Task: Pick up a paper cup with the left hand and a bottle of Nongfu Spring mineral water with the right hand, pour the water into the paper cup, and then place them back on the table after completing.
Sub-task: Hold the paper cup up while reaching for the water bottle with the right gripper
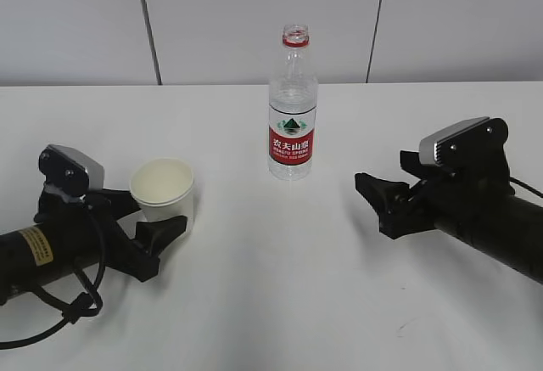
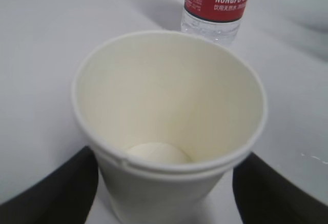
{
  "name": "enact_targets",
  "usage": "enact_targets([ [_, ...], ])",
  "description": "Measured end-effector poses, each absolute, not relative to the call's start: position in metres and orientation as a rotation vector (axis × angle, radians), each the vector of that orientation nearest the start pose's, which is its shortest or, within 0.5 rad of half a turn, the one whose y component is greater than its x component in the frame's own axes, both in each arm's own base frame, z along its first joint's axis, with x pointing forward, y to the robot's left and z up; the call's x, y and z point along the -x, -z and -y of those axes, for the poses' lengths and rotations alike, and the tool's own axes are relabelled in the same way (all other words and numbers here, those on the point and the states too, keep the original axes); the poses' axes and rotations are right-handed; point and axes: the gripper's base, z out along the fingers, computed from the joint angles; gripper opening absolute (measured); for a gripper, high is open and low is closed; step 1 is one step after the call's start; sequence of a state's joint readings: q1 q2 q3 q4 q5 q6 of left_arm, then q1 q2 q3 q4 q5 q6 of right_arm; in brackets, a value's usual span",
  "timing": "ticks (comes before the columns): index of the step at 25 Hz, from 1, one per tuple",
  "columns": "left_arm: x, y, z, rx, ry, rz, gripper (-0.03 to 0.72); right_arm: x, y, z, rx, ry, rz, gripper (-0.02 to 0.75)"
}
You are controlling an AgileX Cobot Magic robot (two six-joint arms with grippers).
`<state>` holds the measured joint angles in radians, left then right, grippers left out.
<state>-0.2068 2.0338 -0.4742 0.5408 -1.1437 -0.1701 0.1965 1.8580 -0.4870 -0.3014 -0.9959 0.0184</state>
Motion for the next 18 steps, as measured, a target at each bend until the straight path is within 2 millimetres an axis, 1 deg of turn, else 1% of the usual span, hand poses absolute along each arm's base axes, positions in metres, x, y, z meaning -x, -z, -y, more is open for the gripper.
enact_targets([
  [8,-0.2725,-0.075,0.1009,-0.58,0.574,-1.872,0.497,-0.2825,-0.1223,-0.0811,0.492,-0.295,-1.803,0.587],
  [11,-0.2731,-0.0748,0.1001,-0.567,0.568,-1.875,0.464,-0.2823,-0.1224,-0.0815,0.488,-0.306,-1.804,0.587],
  [16,-0.2738,-0.0749,0.0995,-0.555,0.562,-1.876,0.375,-0.2823,-0.1242,-0.0827,0.493,-0.318,-1.782,0.587],
  [18,-0.2739,-0.075,0.0994,-0.553,0.562,-1.875,0.363,-0.2826,-0.1258,-0.083,0.488,-0.324,-1.765,0.587],
])
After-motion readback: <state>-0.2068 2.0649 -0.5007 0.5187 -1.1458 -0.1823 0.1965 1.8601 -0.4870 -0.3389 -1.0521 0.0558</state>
